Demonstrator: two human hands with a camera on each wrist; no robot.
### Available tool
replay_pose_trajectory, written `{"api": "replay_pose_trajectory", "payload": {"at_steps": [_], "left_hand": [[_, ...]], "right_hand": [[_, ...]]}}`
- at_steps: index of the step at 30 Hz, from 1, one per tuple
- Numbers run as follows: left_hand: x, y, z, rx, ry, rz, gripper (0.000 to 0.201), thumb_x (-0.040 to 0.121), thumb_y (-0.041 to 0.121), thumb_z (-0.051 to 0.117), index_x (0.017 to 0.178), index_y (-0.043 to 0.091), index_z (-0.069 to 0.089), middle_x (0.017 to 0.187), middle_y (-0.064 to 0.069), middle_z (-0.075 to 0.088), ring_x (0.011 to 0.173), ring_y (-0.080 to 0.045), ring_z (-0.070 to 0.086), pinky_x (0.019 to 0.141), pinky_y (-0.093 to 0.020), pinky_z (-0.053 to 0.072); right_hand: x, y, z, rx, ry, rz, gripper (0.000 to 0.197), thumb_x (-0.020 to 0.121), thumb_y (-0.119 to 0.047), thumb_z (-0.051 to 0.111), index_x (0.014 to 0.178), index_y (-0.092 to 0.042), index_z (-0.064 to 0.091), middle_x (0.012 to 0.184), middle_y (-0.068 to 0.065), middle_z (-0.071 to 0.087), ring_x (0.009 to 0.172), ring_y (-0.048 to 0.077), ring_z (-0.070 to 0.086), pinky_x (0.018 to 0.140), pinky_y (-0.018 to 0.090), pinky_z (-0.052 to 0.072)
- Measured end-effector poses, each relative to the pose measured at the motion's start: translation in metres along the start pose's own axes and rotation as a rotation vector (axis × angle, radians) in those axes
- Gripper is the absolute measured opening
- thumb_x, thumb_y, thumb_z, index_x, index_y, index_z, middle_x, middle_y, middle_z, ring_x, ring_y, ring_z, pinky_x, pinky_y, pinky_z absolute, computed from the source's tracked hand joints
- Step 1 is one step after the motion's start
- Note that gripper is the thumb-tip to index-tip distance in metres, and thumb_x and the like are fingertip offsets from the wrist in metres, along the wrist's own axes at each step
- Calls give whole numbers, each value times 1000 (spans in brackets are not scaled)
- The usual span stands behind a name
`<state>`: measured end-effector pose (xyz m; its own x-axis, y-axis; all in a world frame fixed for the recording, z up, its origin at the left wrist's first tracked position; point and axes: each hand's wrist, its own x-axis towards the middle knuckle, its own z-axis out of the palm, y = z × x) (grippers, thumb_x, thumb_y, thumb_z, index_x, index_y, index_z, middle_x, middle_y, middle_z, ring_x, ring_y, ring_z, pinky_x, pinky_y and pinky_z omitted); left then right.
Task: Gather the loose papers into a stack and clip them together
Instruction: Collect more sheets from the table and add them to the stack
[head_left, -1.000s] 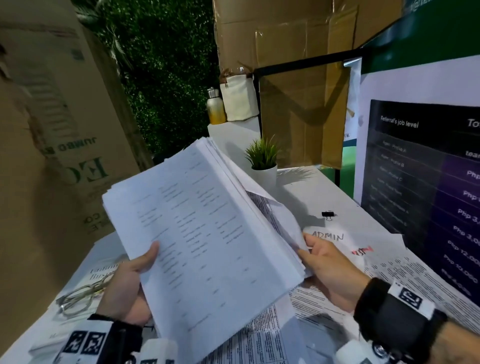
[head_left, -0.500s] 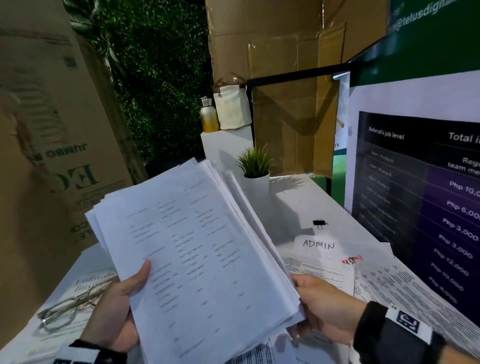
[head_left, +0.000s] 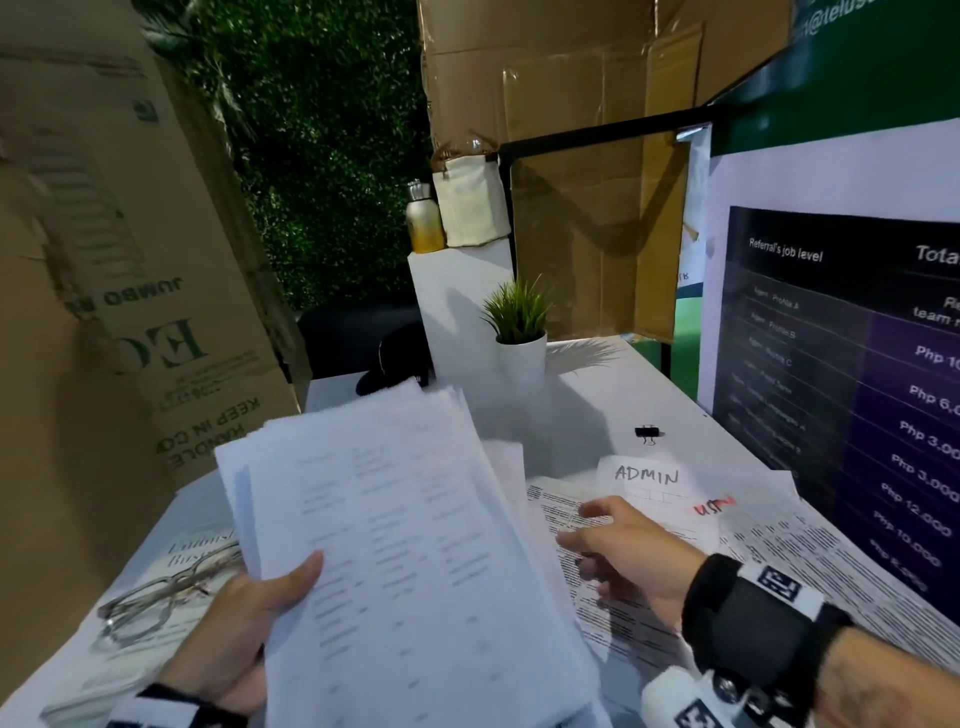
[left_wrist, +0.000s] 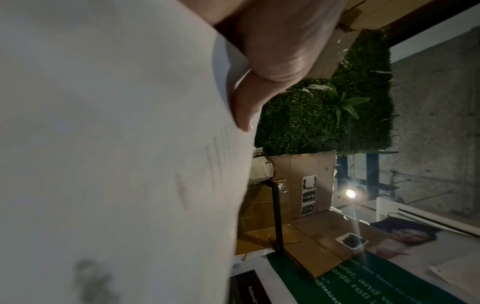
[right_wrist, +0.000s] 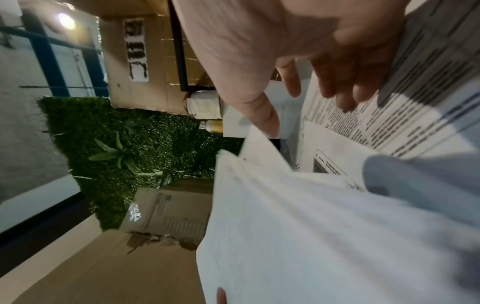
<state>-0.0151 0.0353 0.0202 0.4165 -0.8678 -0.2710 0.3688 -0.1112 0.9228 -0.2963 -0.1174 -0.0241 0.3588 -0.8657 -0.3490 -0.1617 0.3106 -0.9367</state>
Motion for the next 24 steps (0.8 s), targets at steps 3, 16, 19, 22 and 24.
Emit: {"api": "replay_pose_trajectory", "payload": {"at_steps": [3,16,19,22,24], "left_hand": [[6,-10,-2,18,-30,-84,45,80,6,58,125,4,60,122,-28,66,111,-53,60,100,-69,39],[21,-32,-5,459,111,-43,13,86,0,67,98,4,68,94,-19,77,91,-39,70,91,-49,51],[23,-32,-4,450,103,-35,9,87,-1,66,93,6,67,96,-20,75,90,-39,69,86,-46,52],[27,-35,-5,432,118,-11,10,87,-3,65,92,6,66,98,-21,74,91,-39,68,87,-46,51],[29,-39,-7,389,135,-12,17,86,-4,65,102,0,65,102,-23,72,93,-41,67,91,-50,50]], "right_hand": [[3,1,12,-6,-98,45,54,87,2,60,133,-14,35,91,22,59,52,26,59,46,29,44],[11,-12,30,-336,-72,58,34,86,-20,72,66,0,52,45,13,55,32,23,49,39,25,45],[15,-14,36,-435,-41,15,41,78,-23,79,59,-13,44,48,3,44,42,19,43,49,26,37],[13,-18,43,-479,-54,-48,42,79,-23,78,63,-19,40,60,-5,42,54,12,38,50,24,26],[10,-20,47,-442,-113,-80,31,82,-16,76,68,-21,48,68,-8,52,61,7,47,53,20,33]]}}
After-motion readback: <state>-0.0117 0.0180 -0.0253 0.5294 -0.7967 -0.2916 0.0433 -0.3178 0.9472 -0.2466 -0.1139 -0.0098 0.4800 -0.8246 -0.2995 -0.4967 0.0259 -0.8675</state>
